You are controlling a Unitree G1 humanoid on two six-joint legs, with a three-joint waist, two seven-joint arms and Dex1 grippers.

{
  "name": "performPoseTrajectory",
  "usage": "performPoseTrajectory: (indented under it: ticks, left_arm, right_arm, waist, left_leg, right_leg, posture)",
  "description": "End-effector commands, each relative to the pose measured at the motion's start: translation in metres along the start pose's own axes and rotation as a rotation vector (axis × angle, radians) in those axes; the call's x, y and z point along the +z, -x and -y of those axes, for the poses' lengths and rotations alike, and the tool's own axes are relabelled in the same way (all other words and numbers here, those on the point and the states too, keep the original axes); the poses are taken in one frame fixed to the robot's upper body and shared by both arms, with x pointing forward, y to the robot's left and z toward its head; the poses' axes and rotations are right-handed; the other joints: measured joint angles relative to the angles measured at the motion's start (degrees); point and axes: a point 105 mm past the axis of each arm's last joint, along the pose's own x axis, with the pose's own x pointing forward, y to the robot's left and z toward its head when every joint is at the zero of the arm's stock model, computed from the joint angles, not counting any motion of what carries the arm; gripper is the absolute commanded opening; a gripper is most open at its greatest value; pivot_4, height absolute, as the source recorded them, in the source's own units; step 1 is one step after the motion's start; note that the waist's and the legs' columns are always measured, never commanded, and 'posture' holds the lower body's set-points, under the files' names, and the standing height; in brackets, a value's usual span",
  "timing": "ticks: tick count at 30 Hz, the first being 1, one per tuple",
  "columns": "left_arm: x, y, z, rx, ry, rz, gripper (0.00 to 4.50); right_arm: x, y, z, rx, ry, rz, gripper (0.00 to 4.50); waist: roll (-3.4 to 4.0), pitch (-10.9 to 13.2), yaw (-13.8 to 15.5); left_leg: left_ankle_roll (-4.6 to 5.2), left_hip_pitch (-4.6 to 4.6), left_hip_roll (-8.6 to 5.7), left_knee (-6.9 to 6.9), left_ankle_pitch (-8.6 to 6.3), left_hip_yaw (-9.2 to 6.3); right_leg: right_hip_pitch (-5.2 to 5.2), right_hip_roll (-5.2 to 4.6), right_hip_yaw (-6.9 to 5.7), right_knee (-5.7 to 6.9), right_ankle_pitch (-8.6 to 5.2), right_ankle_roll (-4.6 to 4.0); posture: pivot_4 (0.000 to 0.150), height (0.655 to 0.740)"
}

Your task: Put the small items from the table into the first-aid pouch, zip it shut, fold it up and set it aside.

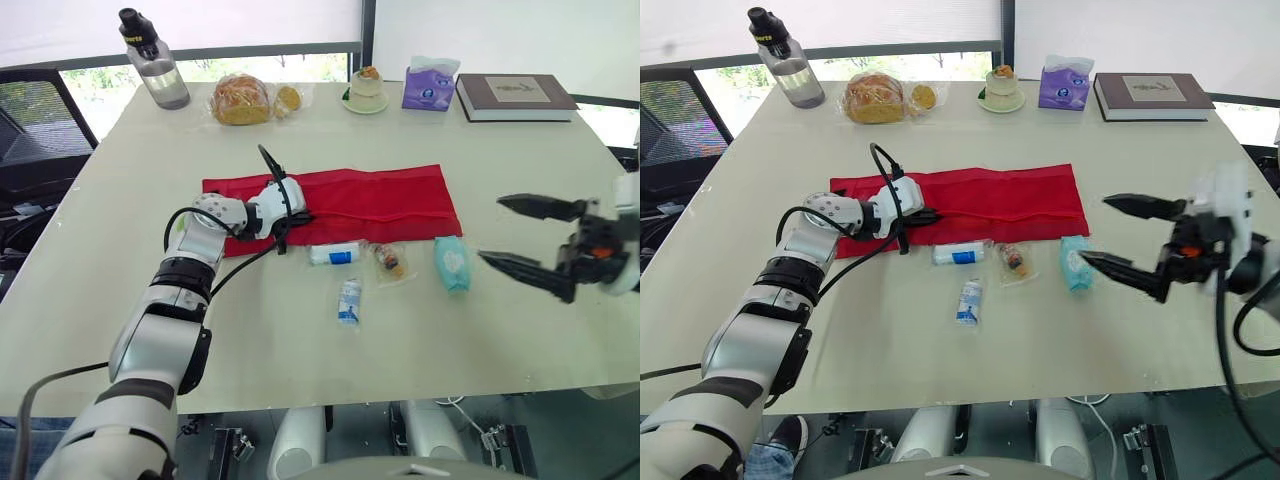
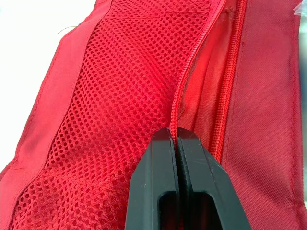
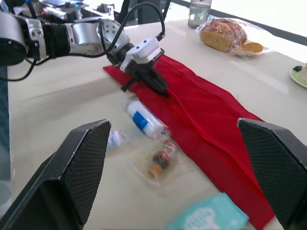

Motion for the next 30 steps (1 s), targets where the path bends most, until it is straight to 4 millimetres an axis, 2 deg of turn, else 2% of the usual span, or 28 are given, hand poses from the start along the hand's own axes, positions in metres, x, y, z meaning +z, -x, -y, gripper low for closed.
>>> performPoseTrajectory:
  ticks: [1, 5, 9, 17, 21, 23, 27, 30]
  left_arm:
    - [0.005, 0.004, -0.008, 0.045, 0.006, 0.03, 0.04]
    - [0.004, 0.005, -0.008, 0.048, 0.01, 0.03, 0.04]
    - [0.005, 0.005, -0.008, 0.048, 0.015, 0.034, 0.04]
    - [0.007, 0.004, -0.009, 0.047, 0.016, 0.039, 0.04]
    - [0.008, 0.005, -0.01, 0.049, 0.016, 0.038, 0.04]
    - [0.009, 0.005, -0.01, 0.049, 0.021, 0.042, 0.04]
    - [0.01, 0.004, -0.007, 0.048, 0.024, 0.047, 0.04]
    - [0.013, 0.003, -0.008, 0.063, 0.041, 0.06, 0.04]
  right_arm:
    - [0.021, 0.021, 0.013, -0.024, 0.098, 0.011, 4.5]
    - [0.027, 0.028, 0.017, -0.025, 0.117, -0.006, 4.5]
    - [0.028, 0.023, 0.016, -0.012, 0.123, -0.005, 4.5]
    - [-0.002, -0.013, 0.01, 0.029, 0.062, -0.095, 4.5]
    - [-0.011, -0.055, 0.001, 0.109, 0.073, -0.067, 4.5]
    - [-0.022, -0.077, 0.0, 0.132, 0.097, -0.093, 4.5]
    - [-0.04, -0.109, -0.004, 0.18, 0.159, -0.133, 4.5]
    - [-0.039, -0.136, -0.011, 0.237, 0.206, -0.115, 4.5]
  waist:
    - [0.0, 0.0, -0.01]
    - [0.0, 0.0, -0.05]
    - [0.0, 0.0, -0.05]
    - [0.01, 0.0, -0.06]
    - [0.01, 0.0, -0.25]
    - [0.01, 0.01, -0.44]
    - [0.02, 0.01, 0.0]
    - [0.03, 0.02, -0.17]
  left_leg:
    - [0.0, 0.0, 0.0, 0.0, 0.0, 0.01]
    - [0.0, 0.02, 0.0, 0.0, 0.0, 0.01]
    - [0.0, 0.01, 0.0, 0.0, 0.0, 0.01]
    - [0.0, 0.01, 0.0, 0.02, 0.0, 0.01]
    - [0.0, 0.02, 0.01, 0.03, 0.0, 0.0]
    - [0.0, 0.03, 0.01, 0.03, 0.0, 0.0]
    - [0.0, -0.04, 0.01, 0.04, 0.0, -0.05]
    - [-0.01, -0.08, -0.02, 0.11, 0.0, -0.01]
  right_leg:
    - [0.0, 0.0, 0.01, 0.0, 0.0, 0.0]
    - [0.0, 0.0, 0.01, 0.01, 0.0, 0.0]
    - [0.0, 0.0, 0.01, 0.02, 0.0, 0.0]
    - [0.0, 0.0, 0.02, 0.02, 0.0, 0.0]
    - [0.0, 0.01, 0.02, 0.02, 0.0, 0.0]
    - [-0.01, 0.01, 0.01, 0.05, 0.0, 0.0]
    - [-0.03, 0.03, -0.04, 0.03, 0.0, -0.01]
    - [-0.03, -0.01, -0.02, 0.02, 0.01, 0.0]
  posture:
    - [0.15, 0.7332]
    - [0.15, 0.7332]
    - [0.15, 0.7332]
    - [0.15, 0.7332]
    - [0.15, 0.7332]
    - [0.15, 0.7332]
    - [0.15, 0.7332]
    - [0.15, 0.7332]
